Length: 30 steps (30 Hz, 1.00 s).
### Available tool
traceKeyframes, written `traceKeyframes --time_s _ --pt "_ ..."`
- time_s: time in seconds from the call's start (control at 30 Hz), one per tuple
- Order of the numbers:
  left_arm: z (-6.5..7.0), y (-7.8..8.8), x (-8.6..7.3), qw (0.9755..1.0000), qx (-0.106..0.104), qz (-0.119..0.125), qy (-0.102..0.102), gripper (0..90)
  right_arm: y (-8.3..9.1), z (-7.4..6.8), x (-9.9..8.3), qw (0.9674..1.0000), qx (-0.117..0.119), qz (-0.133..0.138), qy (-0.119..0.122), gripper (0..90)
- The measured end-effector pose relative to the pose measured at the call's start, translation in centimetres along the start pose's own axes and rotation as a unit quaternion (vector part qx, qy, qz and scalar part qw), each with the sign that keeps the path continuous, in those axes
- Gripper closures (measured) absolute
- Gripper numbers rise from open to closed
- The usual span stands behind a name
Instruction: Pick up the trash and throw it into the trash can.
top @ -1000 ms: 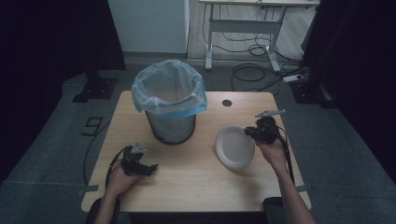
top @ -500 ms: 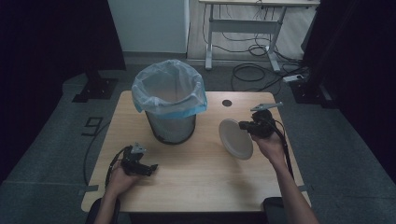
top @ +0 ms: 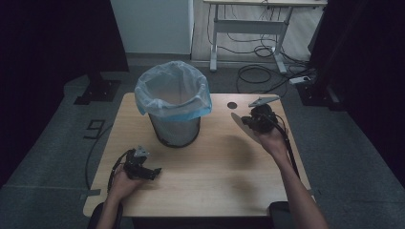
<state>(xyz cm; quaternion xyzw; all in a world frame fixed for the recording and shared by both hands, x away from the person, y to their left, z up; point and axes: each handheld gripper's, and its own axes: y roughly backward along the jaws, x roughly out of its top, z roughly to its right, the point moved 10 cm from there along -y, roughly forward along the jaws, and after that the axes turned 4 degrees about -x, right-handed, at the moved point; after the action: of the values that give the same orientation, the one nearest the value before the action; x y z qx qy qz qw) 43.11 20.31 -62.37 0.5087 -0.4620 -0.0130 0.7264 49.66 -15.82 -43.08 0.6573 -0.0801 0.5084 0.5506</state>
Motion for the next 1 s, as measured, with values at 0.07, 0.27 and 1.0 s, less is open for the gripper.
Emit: traceKeyframes --time_s 0.07,0.27,1.0 --pt "0.0 0.0 0.0 1.0000 0.000 0.000 0.000 0.0 0.1 0.0 0.3 1.0000 -0.003 0.002 0.003 89.3" --pt "0.0 0.0 0.0 1.0000 0.000 0.000 0.000 0.0 0.9 0.4 3.0 0.9998 -0.011 0.006 0.015 89.3" --pt "0.1 -0.1 0.1 1.0000 -0.002 0.001 -0.001 0.0 2.7 0.0 11.7 0.9987 0.014 0.043 0.023 89.2"
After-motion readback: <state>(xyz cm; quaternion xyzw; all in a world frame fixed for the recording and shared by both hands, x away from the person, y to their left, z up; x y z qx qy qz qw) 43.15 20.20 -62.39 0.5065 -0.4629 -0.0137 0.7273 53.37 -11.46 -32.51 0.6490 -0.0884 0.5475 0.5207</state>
